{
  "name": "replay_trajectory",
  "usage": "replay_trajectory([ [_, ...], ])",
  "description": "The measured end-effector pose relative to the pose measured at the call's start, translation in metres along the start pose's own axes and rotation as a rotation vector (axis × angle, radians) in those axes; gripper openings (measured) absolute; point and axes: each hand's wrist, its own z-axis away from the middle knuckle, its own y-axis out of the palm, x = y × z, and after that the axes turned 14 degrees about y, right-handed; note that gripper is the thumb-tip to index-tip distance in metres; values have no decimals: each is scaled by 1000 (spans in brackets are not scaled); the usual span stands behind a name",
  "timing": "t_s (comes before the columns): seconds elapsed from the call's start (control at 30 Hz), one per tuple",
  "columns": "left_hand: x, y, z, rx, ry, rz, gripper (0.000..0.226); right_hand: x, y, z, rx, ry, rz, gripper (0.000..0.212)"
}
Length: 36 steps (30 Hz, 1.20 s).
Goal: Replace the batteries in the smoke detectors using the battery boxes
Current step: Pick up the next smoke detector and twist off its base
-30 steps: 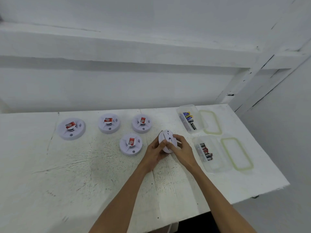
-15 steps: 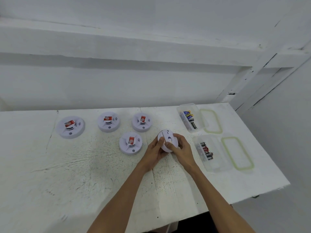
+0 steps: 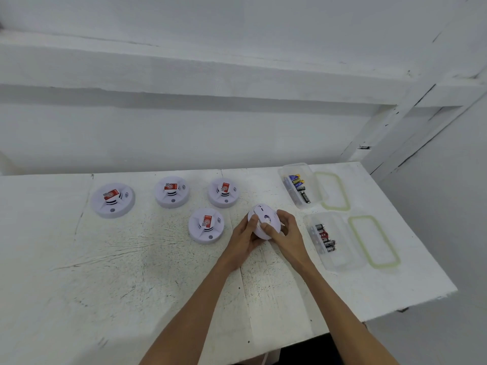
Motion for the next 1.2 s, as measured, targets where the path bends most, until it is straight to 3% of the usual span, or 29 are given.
replay_trajectory([
  [0.13, 0, 0, -1, 2, -6, -13, 51, 2, 1, 1, -5, -2, 26, 64],
  [0.5, 3, -3, -2, 46, 2, -31, 57, 4, -5, 0, -78, -40, 92, 44],
  [0.73, 1, -4, 1, 9, 40, 48, 58, 8, 2, 0, -166, -22, 134, 52],
  [1.03, 2, -1, 3, 54, 101, -88, 58, 11, -6, -7, -140, 23, 238, 68],
  [1.2, -1, 2, 3, 47, 112, -85, 49, 10, -4, -2, -175, 51, 182, 46],
])
